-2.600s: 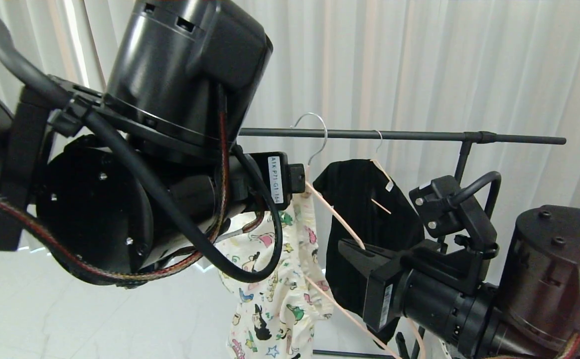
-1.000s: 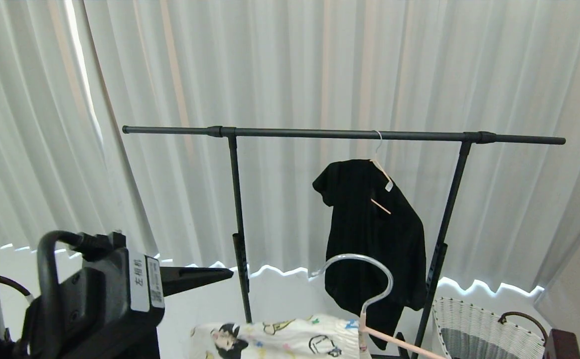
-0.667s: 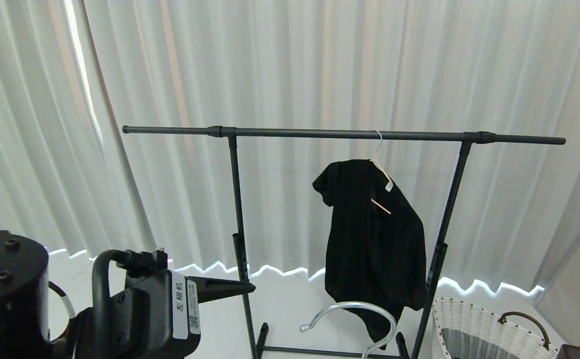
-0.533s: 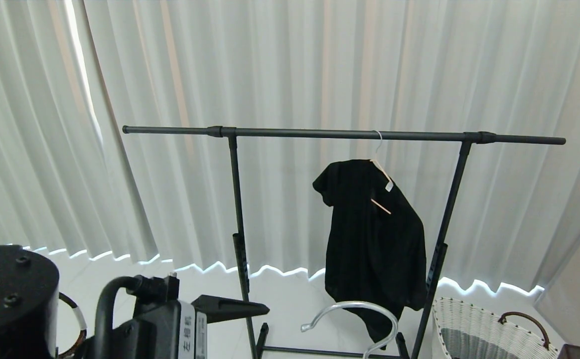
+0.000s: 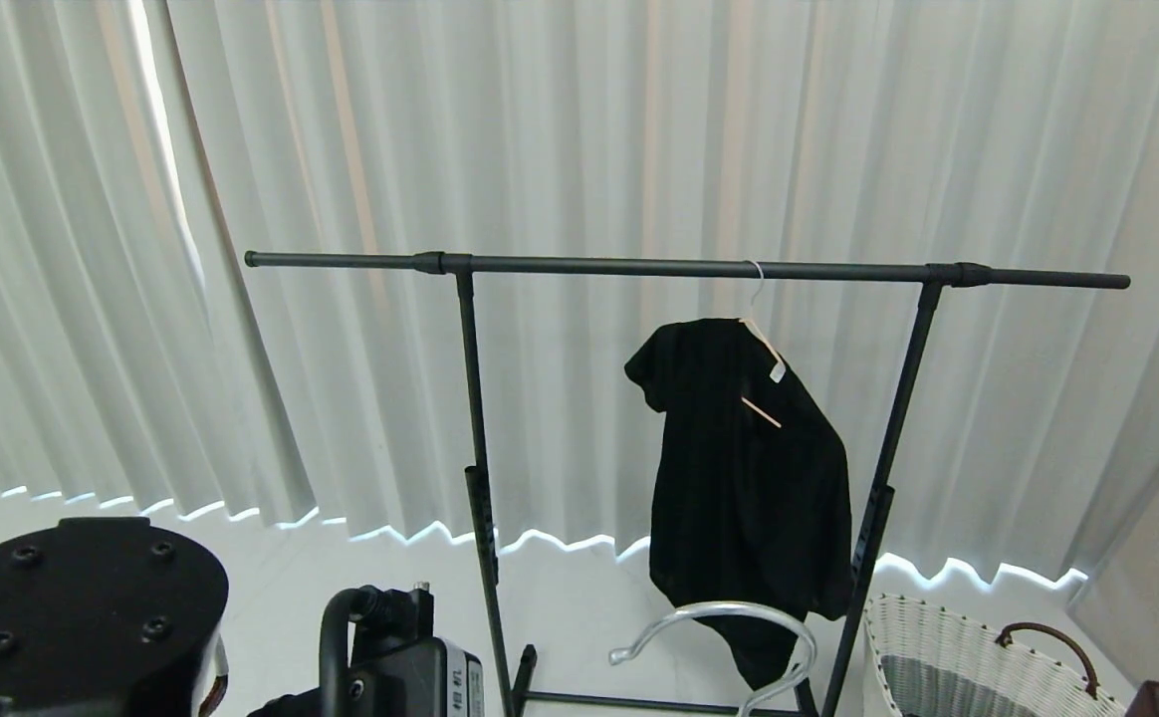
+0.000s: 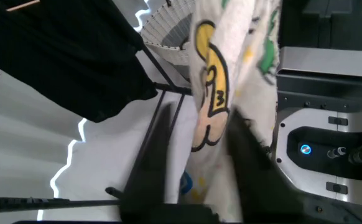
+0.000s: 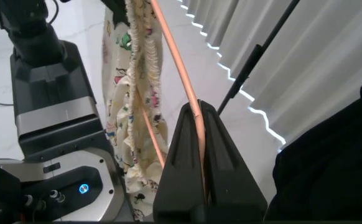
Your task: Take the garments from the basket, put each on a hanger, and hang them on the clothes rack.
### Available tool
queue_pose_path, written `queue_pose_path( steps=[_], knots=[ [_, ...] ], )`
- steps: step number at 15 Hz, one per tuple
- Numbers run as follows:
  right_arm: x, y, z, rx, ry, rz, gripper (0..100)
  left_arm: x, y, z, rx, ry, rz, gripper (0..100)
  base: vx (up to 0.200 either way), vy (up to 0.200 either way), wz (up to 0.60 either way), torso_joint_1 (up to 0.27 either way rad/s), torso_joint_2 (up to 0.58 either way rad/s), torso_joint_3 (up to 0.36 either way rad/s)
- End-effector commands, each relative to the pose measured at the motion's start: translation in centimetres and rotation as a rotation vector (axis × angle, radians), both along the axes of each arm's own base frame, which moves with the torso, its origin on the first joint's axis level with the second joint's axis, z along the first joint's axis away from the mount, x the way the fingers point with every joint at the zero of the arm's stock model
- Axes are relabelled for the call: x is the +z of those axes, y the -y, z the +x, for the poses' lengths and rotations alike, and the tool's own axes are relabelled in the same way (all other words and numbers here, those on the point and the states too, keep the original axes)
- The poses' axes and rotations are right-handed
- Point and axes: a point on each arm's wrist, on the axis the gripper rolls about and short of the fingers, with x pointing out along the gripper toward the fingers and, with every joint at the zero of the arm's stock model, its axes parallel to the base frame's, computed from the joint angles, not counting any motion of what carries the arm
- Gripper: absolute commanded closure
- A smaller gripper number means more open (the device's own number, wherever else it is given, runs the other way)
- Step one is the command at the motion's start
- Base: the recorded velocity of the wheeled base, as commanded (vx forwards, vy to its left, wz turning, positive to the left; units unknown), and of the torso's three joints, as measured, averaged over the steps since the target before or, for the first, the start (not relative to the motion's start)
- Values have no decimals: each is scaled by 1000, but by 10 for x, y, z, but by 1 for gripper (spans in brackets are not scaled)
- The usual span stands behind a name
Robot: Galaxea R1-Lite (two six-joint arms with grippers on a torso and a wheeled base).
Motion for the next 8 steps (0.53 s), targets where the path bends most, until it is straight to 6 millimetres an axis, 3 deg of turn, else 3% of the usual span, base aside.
queue_pose_path(
  steps=[1, 4, 5, 8],
  knots=[
    [-1, 0, 0, 0, 0, -2, 100, -3, 2, 2, 2, -9, 12, 100, 0, 0, 0, 0, 0, 0],
    [-2, 0, 0, 2, 13, -15, 100, -3, 2, 2, 2, -11, 12, 100, 0, 0, 0, 0, 0, 0],
    [-3, 1, 0, 4, 18, -23, 0, -3, 3, 3, 6, -13, 14, 100, 0, 0, 0, 0, 0, 0],
    [-8, 3, 2, -54, 26, -44, 0, -9, -6, 11, 75, -21, 35, 100, 0, 0, 0, 0, 0, 0]
  ],
)
